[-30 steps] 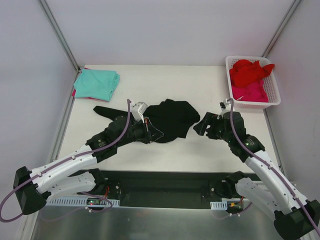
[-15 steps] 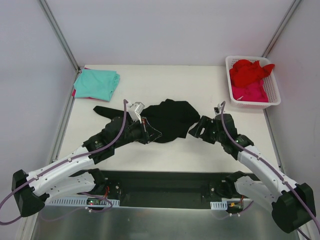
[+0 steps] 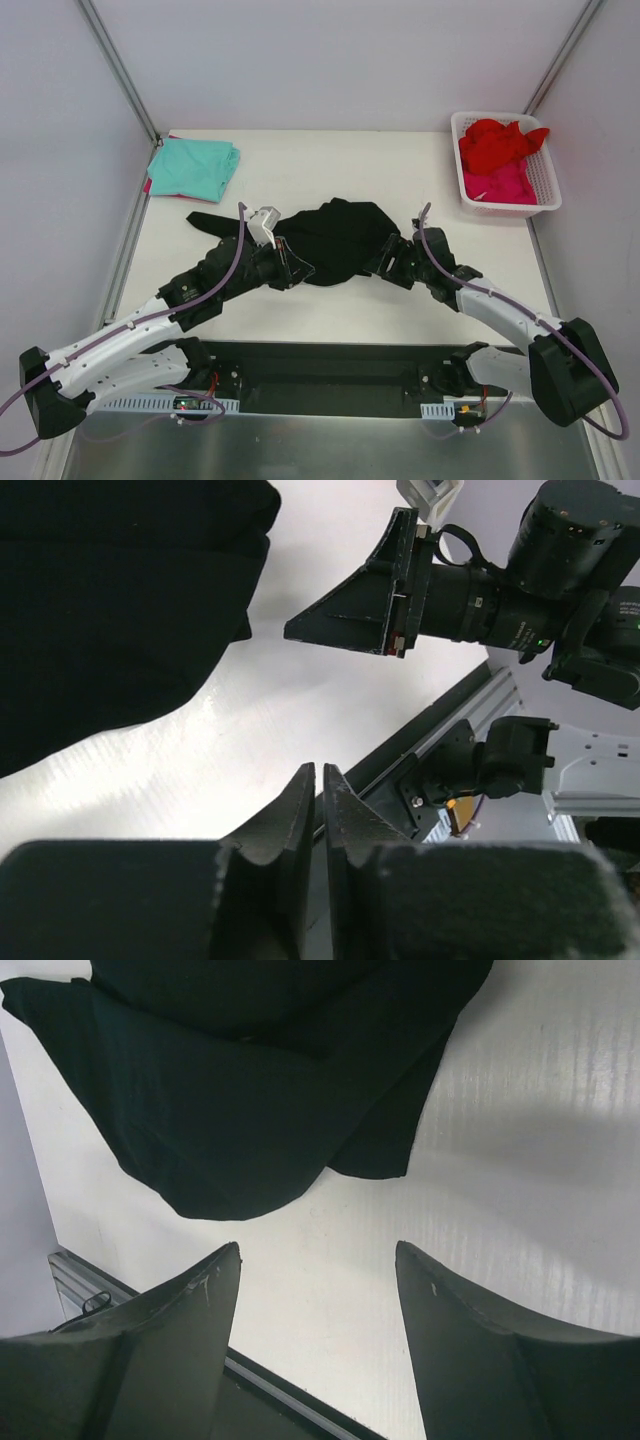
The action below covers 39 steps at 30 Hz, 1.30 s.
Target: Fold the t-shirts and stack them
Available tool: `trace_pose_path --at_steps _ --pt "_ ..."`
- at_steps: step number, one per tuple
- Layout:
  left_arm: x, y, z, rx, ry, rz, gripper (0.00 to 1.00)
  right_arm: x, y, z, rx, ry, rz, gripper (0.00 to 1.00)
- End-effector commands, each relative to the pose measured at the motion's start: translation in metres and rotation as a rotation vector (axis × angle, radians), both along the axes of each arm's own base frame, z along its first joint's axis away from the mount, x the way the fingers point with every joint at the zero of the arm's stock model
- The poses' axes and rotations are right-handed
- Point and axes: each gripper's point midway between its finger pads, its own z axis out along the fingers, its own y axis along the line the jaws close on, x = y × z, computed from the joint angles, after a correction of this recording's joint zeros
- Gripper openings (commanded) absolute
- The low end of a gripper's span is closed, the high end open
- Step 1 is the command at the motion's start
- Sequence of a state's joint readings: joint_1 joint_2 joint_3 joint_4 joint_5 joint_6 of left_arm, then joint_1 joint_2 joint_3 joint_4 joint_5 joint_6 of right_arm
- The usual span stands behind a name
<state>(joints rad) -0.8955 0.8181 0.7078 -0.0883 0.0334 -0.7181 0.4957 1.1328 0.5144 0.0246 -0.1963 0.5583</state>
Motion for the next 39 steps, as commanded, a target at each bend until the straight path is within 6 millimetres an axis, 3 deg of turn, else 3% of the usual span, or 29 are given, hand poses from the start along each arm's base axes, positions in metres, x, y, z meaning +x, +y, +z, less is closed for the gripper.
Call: trace_pose_path --at_steps 1,3,4,7,8,10,29,39 --pt "0.004 0.011 0.009 0.005 -0.015 0.056 0.14 0.010 0.016 0.012 0.069 -0.044 0.012 0.66" --pt "0.004 0.011 0.009 0.010 -0.014 0.057 0.25 0.011 0.017 0.008 0.071 -0.032 0.010 0.66" --pt "0.004 0.011 0.009 0.010 -0.012 0.056 0.40 0.012 0.019 0.009 0.079 -0.037 0.012 0.66" --pt "0.004 0.010 0.005 0.024 -0.002 0.050 0.53 0.014 0.023 0.005 0.079 -0.030 0.017 0.65" --pt "0.003 0.010 0.005 0.027 -0.002 0.046 0.85 0.015 0.023 0.005 0.080 -0.028 0.016 0.65" --pt "0.003 0.012 0.003 0.038 0.003 0.050 0.99 0.015 0.023 0.001 0.077 -0.021 0.017 0.65" --pt "0.010 0.035 -0.002 0.098 0.013 0.140 0.99 0.010 0.009 -0.031 0.012 0.032 -0.026 0.62" --pt "0.009 0.036 -0.001 0.100 0.010 0.135 0.99 0.029 0.024 -0.041 0.011 0.044 0.001 0.57"
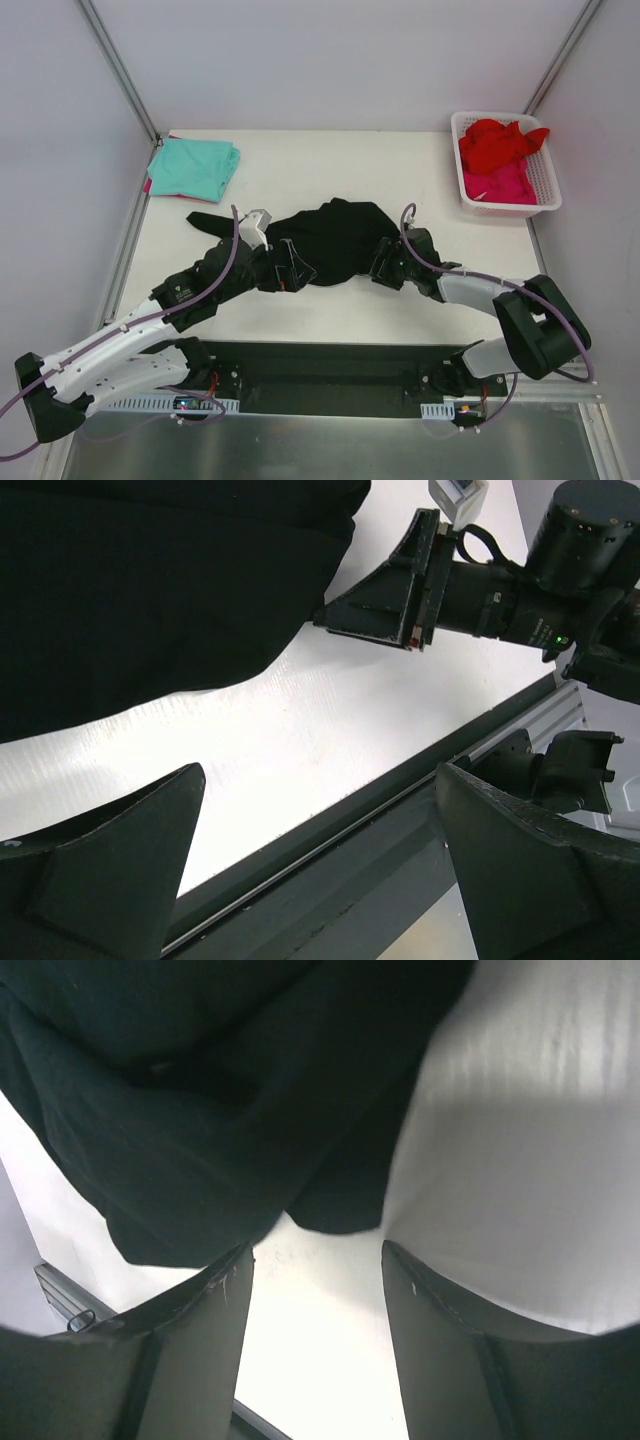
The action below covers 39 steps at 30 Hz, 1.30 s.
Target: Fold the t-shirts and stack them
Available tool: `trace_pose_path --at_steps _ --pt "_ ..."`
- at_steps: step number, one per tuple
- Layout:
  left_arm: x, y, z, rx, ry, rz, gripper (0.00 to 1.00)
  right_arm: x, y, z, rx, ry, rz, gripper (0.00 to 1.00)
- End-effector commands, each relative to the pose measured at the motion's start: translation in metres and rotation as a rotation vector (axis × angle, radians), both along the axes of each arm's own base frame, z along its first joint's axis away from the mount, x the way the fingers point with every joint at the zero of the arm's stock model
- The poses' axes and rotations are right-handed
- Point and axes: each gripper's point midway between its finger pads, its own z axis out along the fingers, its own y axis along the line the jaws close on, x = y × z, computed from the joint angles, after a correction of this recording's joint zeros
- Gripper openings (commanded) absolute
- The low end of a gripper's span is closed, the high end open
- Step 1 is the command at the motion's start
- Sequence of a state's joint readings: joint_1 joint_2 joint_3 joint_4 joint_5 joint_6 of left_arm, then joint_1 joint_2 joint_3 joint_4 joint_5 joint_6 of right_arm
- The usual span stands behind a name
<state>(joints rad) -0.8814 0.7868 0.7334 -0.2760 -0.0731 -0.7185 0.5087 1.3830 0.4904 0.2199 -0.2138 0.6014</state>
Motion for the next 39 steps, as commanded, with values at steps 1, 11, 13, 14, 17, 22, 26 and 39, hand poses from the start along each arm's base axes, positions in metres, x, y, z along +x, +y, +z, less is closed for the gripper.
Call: trace_pose_path --at_steps 1,11,13,14,17,22,26,39 --pt "0.005 0.005 0.021 -0.026 -0.048 0.023 0.99 0.023 0.010 0.003 0.004 -0.040 0.006 0.56" --pt "0.003 0.012 0.022 -0.020 -0.052 0.035 0.99 0.037 0.008 0.006 -0.017 -0.053 0.022 0.52" --pt "0.003 0.012 0.021 -0.021 -0.046 0.035 0.99 0.035 -0.003 0.004 -0.056 -0.053 0.020 0.52" --pt "0.002 0.011 0.020 -0.019 -0.042 0.031 0.99 0.033 -0.007 0.004 -0.069 -0.051 0.018 0.52" --pt "0.003 0.009 0.018 -0.014 -0.030 0.032 0.99 0.031 -0.018 0.010 -0.110 -0.068 0.013 0.52" --pt "0.005 0.004 0.017 -0.014 -0.020 0.024 0.99 0.027 -0.025 0.015 -0.129 -0.085 0.000 0.52" --pt "0.005 0.004 0.016 -0.014 -0.018 0.021 0.99 0.027 -0.021 0.006 -0.114 -0.063 0.005 0.50" --pt "0.005 0.004 0.018 -0.014 -0.025 0.022 0.99 0.031 -0.010 -0.012 -0.082 -0.019 0.015 0.45"
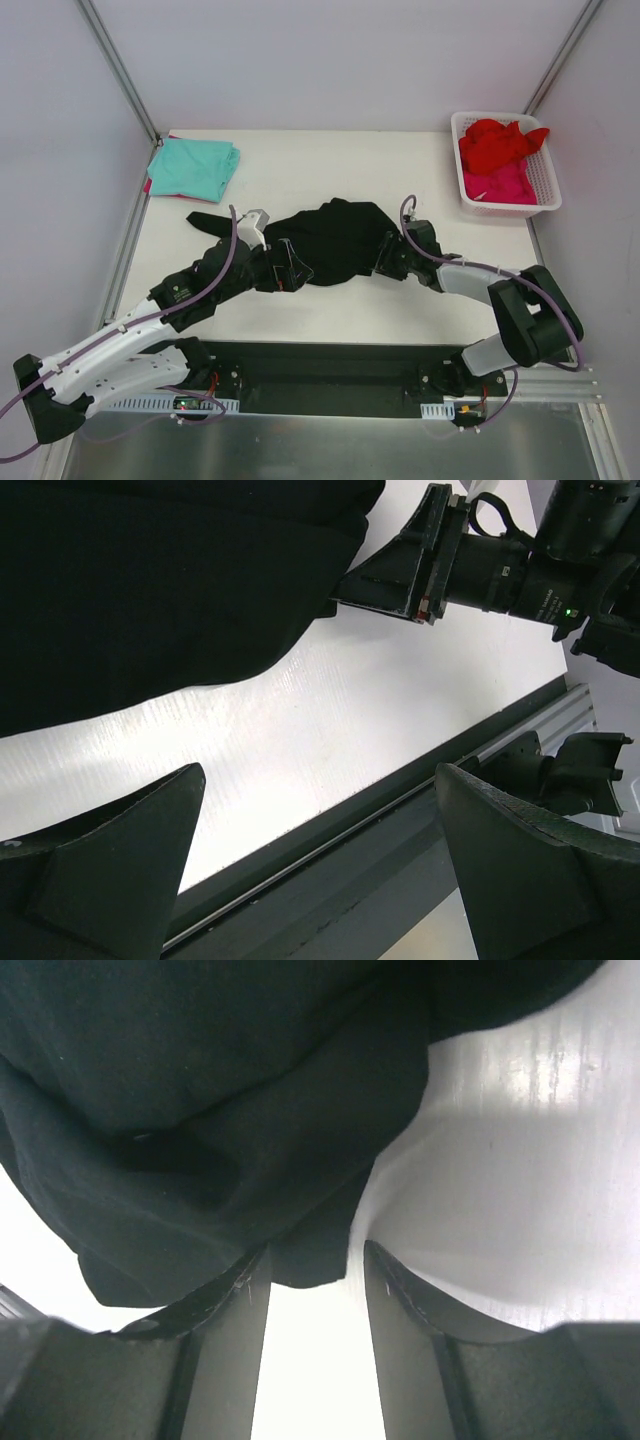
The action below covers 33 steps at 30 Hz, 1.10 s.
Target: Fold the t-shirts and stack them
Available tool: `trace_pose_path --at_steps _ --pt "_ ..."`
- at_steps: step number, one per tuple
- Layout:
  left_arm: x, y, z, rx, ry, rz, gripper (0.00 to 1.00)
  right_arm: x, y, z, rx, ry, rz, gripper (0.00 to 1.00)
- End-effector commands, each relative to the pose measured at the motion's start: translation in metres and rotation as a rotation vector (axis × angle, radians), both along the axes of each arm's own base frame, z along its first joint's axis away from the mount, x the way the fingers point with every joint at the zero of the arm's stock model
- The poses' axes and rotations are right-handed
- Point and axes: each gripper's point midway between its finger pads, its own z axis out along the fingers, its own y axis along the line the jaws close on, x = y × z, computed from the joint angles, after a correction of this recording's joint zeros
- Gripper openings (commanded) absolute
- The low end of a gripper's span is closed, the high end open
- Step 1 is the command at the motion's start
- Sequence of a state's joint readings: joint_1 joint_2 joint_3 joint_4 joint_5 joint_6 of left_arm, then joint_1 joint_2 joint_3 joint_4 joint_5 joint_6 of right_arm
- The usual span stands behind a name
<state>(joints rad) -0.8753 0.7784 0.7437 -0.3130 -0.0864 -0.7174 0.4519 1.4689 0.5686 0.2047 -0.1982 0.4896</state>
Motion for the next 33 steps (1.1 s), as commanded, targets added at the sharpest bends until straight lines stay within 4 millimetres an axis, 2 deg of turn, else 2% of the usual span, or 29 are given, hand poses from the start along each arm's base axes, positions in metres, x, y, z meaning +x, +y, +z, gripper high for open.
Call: trace_pose_path --at_steps 1,7,12,14,16,19,22,25,27,28,30,31,33 --pt "0.005 -0.002 0.018 -0.028 -0.029 0.006 0.99 0.006 0.005 -0.005 0.000 0.019 0.003 0.45" --pt "0.006 0.000 0.018 -0.029 -0.040 0.012 0.99 0.010 0.015 -0.006 0.013 0.028 0.016 0.40" --pt "0.006 0.002 0.018 -0.028 -0.043 0.017 0.99 0.005 0.016 -0.008 0.012 0.036 0.023 0.27" --pt "0.006 0.001 0.018 -0.030 -0.041 0.017 0.99 0.003 0.014 -0.007 0.007 0.036 0.024 0.25" --pt "0.006 0.001 0.017 -0.027 -0.035 0.018 0.99 -0.001 0.011 -0.008 -0.008 0.040 0.025 0.18" --pt "0.006 -0.001 0.016 -0.030 -0.026 0.014 0.99 -0.004 0.006 0.000 -0.022 0.018 0.023 0.12" --pt "0.006 -0.002 0.015 -0.032 -0.022 0.015 0.99 -0.007 0.001 0.004 -0.048 0.016 0.029 0.12" --pt "0.005 -0.002 0.018 -0.040 -0.026 0.013 0.99 -0.007 -0.005 0.014 -0.072 -0.007 0.029 0.01" --pt "0.005 -0.001 0.020 -0.047 -0.030 0.015 0.99 -0.009 -0.008 0.021 -0.088 -0.016 0.033 0.01" --pt "0.004 -0.001 0.019 -0.047 -0.028 0.014 0.99 -0.004 -0.008 0.029 -0.095 -0.048 0.039 0.01" --pt "0.005 0.000 0.018 -0.046 -0.029 0.022 0.99 -0.009 -0.015 0.035 -0.148 -0.034 0.057 0.01" --pt "0.006 0.000 0.017 -0.046 -0.030 0.023 0.99 0.003 -0.015 0.054 -0.174 -0.094 0.074 0.01" --pt "0.007 -0.001 0.014 -0.040 -0.027 0.028 0.99 0.003 -0.025 0.073 -0.231 -0.115 0.084 0.01"
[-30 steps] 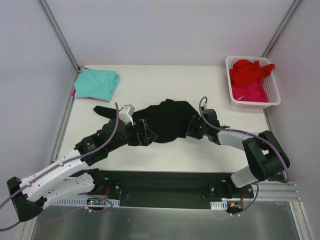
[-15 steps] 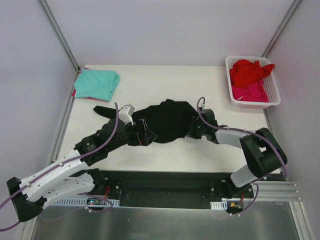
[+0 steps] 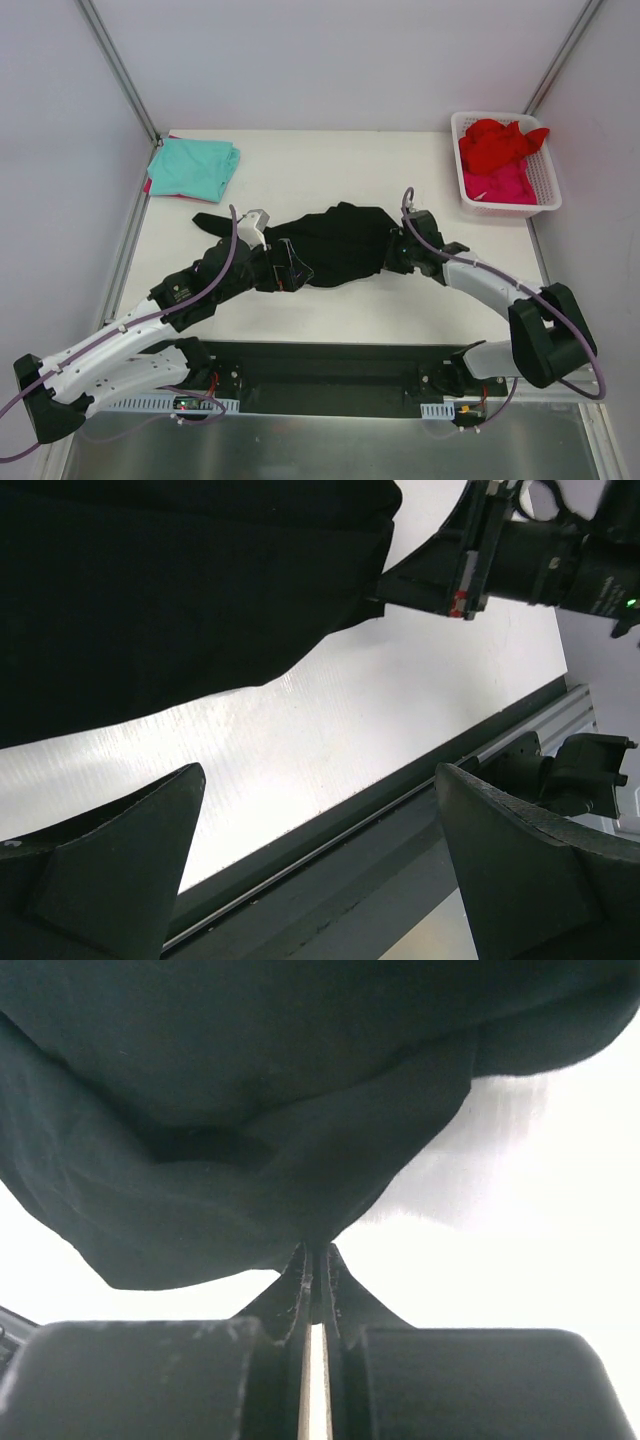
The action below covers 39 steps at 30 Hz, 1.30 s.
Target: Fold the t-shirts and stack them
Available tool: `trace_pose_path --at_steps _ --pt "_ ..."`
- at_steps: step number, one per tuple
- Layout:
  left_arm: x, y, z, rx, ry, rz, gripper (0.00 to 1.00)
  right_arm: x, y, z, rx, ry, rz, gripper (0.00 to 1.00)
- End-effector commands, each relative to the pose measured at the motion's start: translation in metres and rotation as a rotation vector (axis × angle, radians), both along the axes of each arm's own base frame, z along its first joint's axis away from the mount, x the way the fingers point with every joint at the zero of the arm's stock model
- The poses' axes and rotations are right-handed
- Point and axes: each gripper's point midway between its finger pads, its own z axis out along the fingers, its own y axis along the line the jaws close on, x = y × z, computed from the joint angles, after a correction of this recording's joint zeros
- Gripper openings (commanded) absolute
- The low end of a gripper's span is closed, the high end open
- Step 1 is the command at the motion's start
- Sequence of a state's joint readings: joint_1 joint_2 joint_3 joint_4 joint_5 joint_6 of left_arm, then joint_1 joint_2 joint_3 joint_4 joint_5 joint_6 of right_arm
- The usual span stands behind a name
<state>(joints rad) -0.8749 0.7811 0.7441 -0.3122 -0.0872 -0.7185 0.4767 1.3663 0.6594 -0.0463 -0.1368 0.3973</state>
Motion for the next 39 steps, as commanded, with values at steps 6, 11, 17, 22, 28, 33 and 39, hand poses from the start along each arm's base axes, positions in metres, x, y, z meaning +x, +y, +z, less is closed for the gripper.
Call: trace_pose_path --at_steps 6,11,17,22,28,33,39 --pt "0.013 -0.012 0.015 -0.052 -0.023 0.015 0.99 0.055 -0.024 0.186 -0.223 -0.379 0.060 0.01" --pt "0.016 -0.023 0.017 -0.065 -0.010 -0.004 0.99 0.091 -0.012 0.309 -0.176 -0.637 0.103 0.01" --pt "0.014 -0.021 0.011 -0.065 -0.004 -0.002 0.99 0.082 -0.008 0.476 -0.035 -1.044 0.115 0.01" --pt "0.014 -0.020 0.011 -0.067 -0.007 0.002 0.99 0.027 -0.021 0.564 0.075 -1.321 0.122 0.00" --pt "0.014 -0.026 0.010 -0.070 0.011 -0.014 0.99 -0.034 -0.046 0.614 0.121 -1.490 0.110 0.00" --pt "0.016 -0.034 0.010 -0.080 0.019 -0.030 0.99 -0.077 -0.054 0.669 0.249 -1.705 0.103 0.01" --pt "0.014 -0.039 0.016 -0.100 -0.008 -0.056 0.99 -0.080 -0.058 0.702 0.231 -1.858 0.070 0.00"
